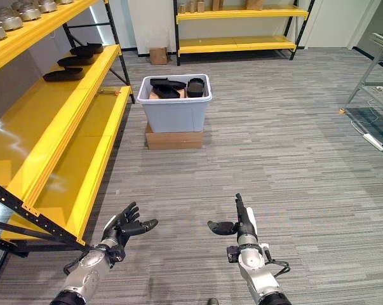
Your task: Move parts from the plastic box to the shelf.
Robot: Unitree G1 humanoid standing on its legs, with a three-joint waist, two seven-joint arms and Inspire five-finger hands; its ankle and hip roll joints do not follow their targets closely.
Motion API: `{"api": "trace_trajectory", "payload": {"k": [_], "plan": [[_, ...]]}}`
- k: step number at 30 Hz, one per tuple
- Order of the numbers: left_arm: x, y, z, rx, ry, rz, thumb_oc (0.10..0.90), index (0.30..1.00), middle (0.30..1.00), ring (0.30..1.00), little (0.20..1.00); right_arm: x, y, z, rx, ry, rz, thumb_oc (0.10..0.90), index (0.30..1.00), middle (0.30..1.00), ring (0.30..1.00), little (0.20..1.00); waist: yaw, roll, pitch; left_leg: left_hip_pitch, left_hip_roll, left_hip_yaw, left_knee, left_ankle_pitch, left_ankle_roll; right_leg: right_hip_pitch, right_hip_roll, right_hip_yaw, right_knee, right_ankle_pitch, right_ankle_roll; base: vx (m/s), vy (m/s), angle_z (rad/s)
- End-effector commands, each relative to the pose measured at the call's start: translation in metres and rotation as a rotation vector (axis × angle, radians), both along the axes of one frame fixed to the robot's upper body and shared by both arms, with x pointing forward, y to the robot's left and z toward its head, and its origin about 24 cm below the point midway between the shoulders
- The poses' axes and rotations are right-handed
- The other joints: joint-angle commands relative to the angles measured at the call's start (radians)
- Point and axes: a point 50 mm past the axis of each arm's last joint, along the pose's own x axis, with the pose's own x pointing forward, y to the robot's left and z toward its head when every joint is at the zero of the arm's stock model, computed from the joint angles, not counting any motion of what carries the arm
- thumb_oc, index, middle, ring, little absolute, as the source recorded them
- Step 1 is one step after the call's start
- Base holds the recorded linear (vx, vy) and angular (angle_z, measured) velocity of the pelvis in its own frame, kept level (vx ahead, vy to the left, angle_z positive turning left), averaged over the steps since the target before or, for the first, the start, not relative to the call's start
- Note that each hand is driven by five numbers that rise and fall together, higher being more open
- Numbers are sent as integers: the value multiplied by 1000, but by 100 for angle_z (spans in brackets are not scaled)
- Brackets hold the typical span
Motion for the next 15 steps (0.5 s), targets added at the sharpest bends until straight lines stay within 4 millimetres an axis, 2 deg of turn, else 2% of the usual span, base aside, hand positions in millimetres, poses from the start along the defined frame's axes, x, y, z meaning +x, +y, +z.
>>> {"api": "trace_trajectory", "payload": {"k": [1,6,12,13,15], "plan": [[35,-10,47,-12,-254,-53,900,1000,1000,1000,1000,29,12,46,56,-278,67,900,1000,1000,1000,1000,-3,-13,-36,-20,105,-40,91,-45,-62,-11,-81,11,177,-173,67,33,56,1],[37,-10,49,-36,-260,-15,900,1000,1000,1000,1000,28,11,49,48,-296,73,900,1000,1000,1000,1000,-2,-17,-39,-21,94,-48,104,-56,-52,-13,-90,18,194,-177,74,52,101,1],[40,-16,49,-17,-246,-63,900,1000,1000,1000,1000,31,12,53,57,-313,45,900,1000,1000,1000,1000,-1,-15,-27,-29,87,-51,122,-69,-30,-51,-78,24,321,-226,71,30,127,3],[41,-17,49,-11,-246,-70,900,1000,1000,1000,1000,32,12,54,59,-317,42,900,1000,1000,1000,1000,-1,-14,-21,-31,83,-52,123,-71,-22,-72,-76,30,371,-232,74,3,210,2],[45,-20,52,2,-248,-95,900,1000,1000,1000,1000,34,13,59,64,-332,40,900,1000,1000,1000,1000,-11,-9,11,-29,62,-54,124,-81,11,-164,-92,37,615,-220,101,-13,269,4]]}}
